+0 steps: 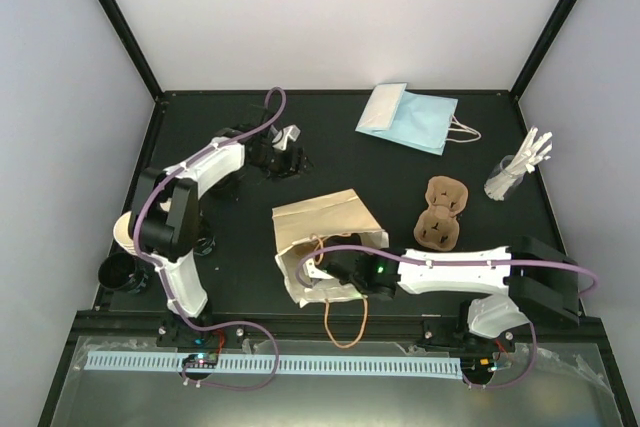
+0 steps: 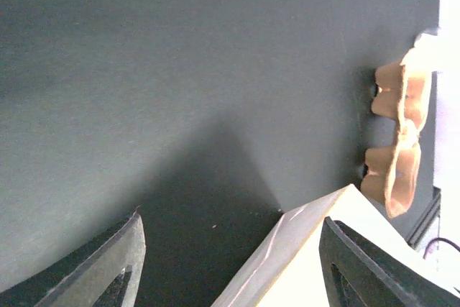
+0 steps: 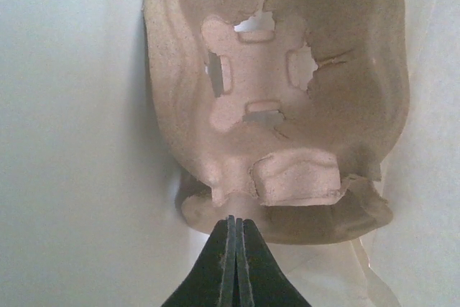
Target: Pack the takeout coffee
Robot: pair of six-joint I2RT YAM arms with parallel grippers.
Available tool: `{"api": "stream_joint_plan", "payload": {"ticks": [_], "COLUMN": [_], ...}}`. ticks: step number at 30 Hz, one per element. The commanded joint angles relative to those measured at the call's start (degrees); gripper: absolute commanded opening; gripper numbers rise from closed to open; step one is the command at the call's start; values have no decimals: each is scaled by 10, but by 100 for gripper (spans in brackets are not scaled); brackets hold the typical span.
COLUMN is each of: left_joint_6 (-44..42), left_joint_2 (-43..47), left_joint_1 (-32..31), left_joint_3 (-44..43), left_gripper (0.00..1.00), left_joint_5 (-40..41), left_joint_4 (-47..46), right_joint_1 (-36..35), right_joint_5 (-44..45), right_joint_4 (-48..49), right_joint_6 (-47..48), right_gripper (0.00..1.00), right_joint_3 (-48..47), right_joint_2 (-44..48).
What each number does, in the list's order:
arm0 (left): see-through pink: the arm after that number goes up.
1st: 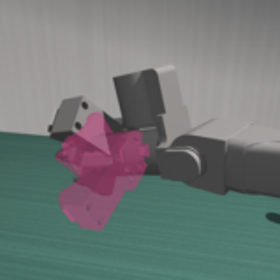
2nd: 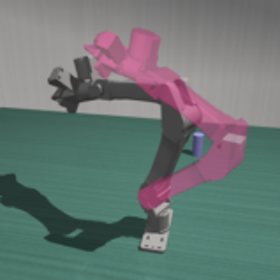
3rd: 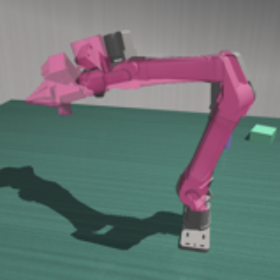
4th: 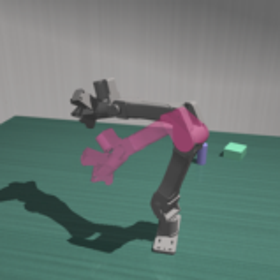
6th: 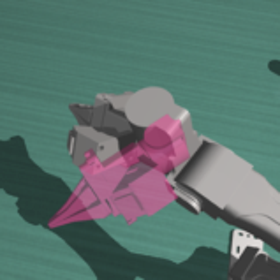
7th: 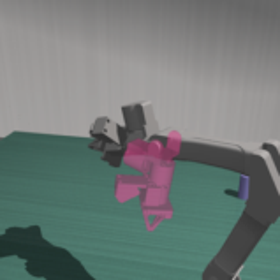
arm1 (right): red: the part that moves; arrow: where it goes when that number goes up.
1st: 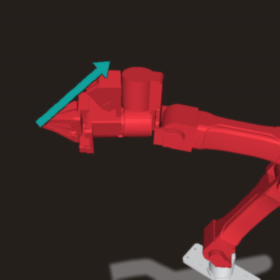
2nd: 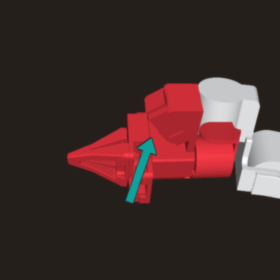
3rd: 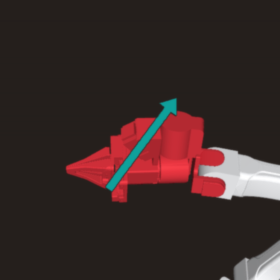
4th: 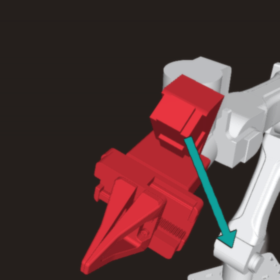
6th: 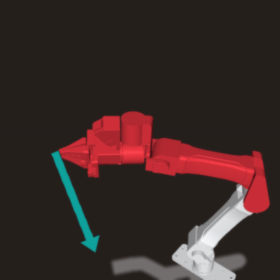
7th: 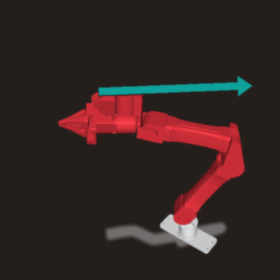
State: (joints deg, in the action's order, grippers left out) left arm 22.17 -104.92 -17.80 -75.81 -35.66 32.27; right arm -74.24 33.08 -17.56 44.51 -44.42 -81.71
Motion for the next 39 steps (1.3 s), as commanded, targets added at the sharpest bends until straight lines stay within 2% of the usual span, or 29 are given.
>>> {"api": "stream_joint_plan", "payload": {"ticks": [1,17,29,39], "left_joint_6": [-6,-37,-28,-33], "left_joint_2": [-29,-19,7,9], "left_joint_1": [-16,-44,-51,-55], "left_joint_3": [-34,26,56,61], "left_gripper": [67,63,60,59], "left_joint_5": [-72,-129,-122,-130], "left_joint_4": [-28,-16,-31,-27], "right_joint_1": [-3,0,0,8], "right_joint_5": [1,12,80,70], "right_joint_4": [12,54,72,84], "right_joint_6": [2,12,9,25], "right_gripper": [1,1,1,1], "right_joint_3": [-22,-15,-11,-26], "right_joint_2": [-21,-69,-57,-84]}}
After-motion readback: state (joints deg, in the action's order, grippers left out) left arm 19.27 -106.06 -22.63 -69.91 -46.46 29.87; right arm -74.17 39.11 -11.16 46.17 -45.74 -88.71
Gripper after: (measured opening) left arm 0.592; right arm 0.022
